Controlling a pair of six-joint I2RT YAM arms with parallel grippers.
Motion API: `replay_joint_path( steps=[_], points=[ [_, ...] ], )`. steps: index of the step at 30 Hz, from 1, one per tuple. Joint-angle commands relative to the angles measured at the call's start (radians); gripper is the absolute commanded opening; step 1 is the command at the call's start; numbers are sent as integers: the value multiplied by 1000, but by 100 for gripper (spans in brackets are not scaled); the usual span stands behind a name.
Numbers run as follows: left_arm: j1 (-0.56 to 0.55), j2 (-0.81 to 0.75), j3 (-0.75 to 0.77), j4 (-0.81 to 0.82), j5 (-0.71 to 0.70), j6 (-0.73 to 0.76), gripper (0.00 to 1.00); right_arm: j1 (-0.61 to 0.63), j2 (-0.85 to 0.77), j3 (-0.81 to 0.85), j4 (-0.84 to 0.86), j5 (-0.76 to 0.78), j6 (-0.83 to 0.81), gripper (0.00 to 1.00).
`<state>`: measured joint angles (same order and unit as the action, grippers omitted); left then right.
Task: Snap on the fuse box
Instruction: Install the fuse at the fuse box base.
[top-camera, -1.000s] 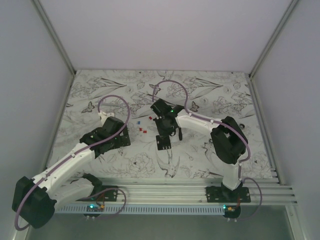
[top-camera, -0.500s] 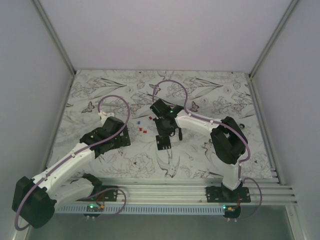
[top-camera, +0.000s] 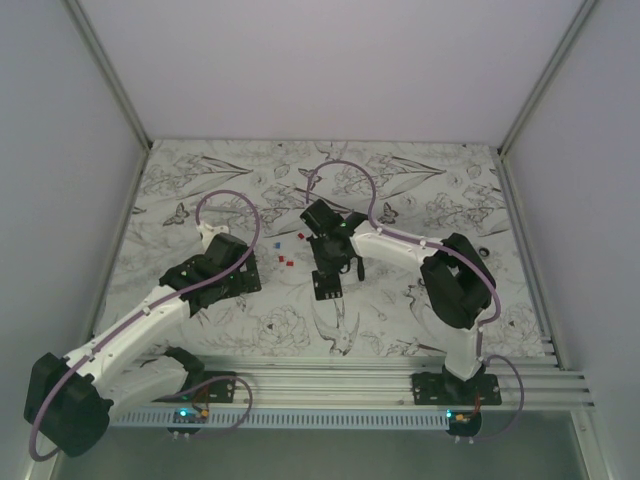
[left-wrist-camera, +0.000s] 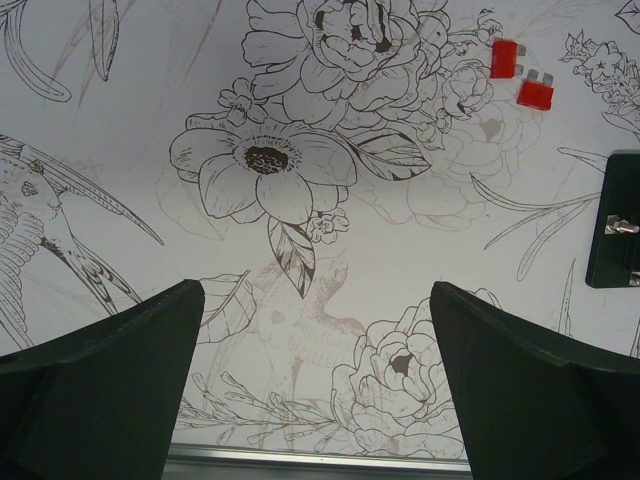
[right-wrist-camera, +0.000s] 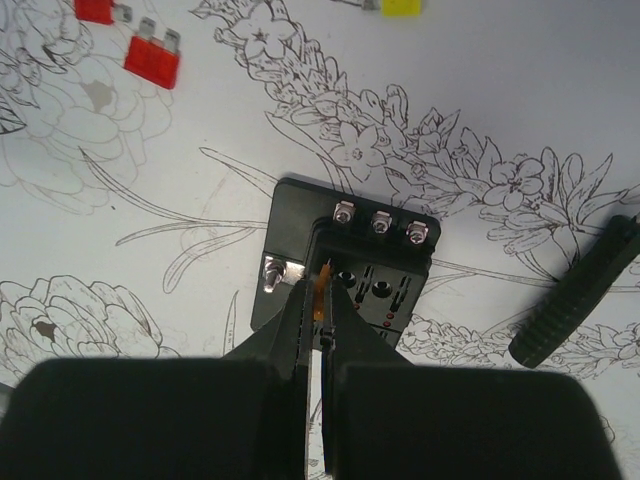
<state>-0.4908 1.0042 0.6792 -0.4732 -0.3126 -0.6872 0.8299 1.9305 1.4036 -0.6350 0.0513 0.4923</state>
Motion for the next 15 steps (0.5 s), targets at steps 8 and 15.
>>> replay_joint_path(
  steps=[8, 15],
  points=[
    [6, -9, -15, -42, 0, 6, 100, 10, -59, -40, 22, 13, 49, 0],
    [6, -14, -17, -42, 4, 5, 100, 10, -42, -65, 47, 25, 76, 0]
  ],
)
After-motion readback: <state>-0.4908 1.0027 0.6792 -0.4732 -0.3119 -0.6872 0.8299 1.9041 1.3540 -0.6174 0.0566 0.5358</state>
